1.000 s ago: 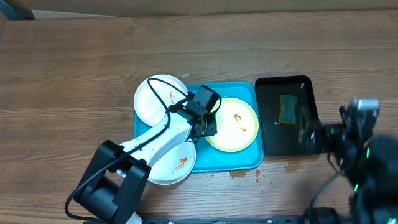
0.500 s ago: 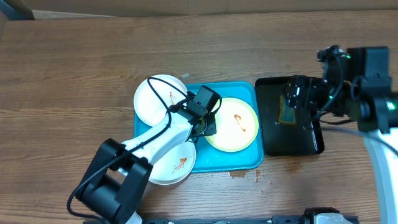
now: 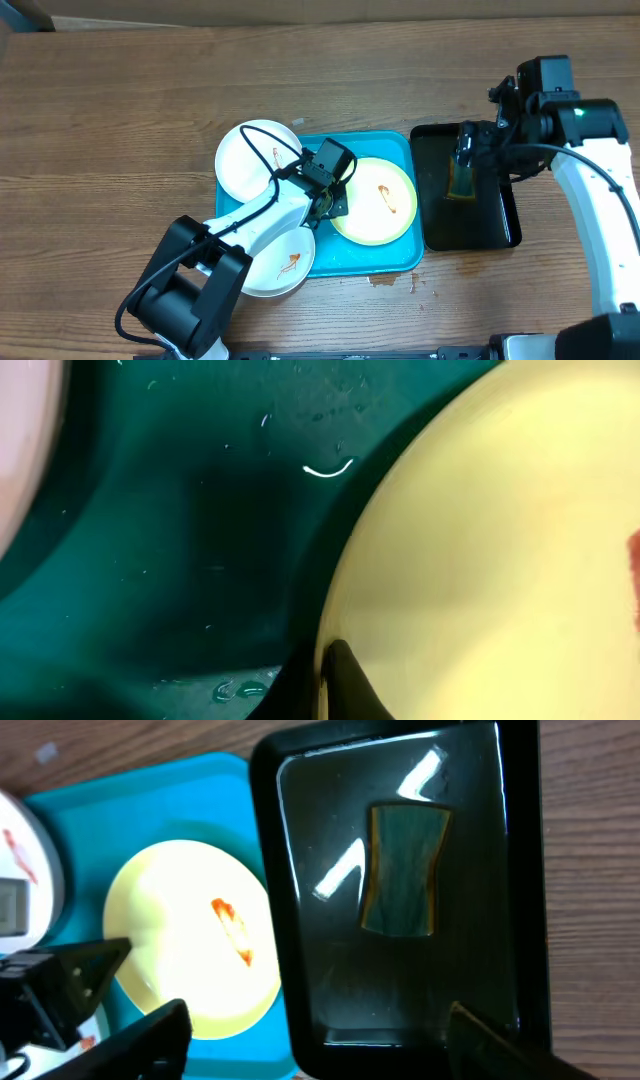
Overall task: Clean dirty plates on tray and stack at the side
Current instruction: 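Reach the right gripper into the black tray toward the green sponge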
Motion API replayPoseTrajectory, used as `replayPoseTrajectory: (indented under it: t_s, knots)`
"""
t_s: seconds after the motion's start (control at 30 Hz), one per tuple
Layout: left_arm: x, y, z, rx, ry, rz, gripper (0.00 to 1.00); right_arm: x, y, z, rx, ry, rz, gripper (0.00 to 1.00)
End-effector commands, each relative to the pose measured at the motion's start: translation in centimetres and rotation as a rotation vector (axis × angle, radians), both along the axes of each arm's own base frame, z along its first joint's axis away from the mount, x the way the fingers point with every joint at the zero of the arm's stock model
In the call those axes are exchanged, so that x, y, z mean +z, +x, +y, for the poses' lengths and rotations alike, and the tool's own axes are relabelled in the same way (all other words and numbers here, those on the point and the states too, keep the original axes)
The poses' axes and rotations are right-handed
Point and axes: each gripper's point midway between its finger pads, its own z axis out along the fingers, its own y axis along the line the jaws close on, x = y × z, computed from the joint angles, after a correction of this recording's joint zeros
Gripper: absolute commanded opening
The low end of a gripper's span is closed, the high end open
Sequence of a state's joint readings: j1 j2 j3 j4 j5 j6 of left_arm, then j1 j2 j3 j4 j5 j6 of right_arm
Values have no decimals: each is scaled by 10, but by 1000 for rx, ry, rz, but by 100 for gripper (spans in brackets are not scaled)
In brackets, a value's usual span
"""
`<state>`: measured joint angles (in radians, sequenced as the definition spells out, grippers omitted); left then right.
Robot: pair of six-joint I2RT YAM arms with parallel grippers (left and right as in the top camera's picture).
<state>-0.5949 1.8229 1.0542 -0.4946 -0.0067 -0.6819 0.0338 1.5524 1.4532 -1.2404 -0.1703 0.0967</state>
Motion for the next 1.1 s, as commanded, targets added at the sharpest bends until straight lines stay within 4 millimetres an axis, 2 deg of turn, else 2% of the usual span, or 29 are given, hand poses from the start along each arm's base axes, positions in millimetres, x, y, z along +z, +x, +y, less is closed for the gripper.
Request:
replayPoseTrajectory:
  t_s: [0.0,0.27,0.37,0.47,0.77,0.9,1.07]
  knots:
    - [-7,-3,3,4,-16,40,4,-13,-1,-3,-3,-28,24,75]
    - [-7,-1,7,20,-35,54,4,-55,-4,-7,-38,-45,46,72]
    - [-7,-1,7,17,-38,55,5,-72,4,-20,-113,-100,12,67]
    - [-7,-1,7,17,-37,56,5,-94,4,-31,-183,-149,-2,67]
    - [-7,-2,8,17,-36,58,8,-156,-3,-32,-194,-136,-86,66]
    - [-7,-2,8,17,-35,59,9,-169,-6,-31,-215,-120,-114,58]
    - [-8,-3,8,17,-32,64,10,-169,-4,-31,-215,-118,-122,35]
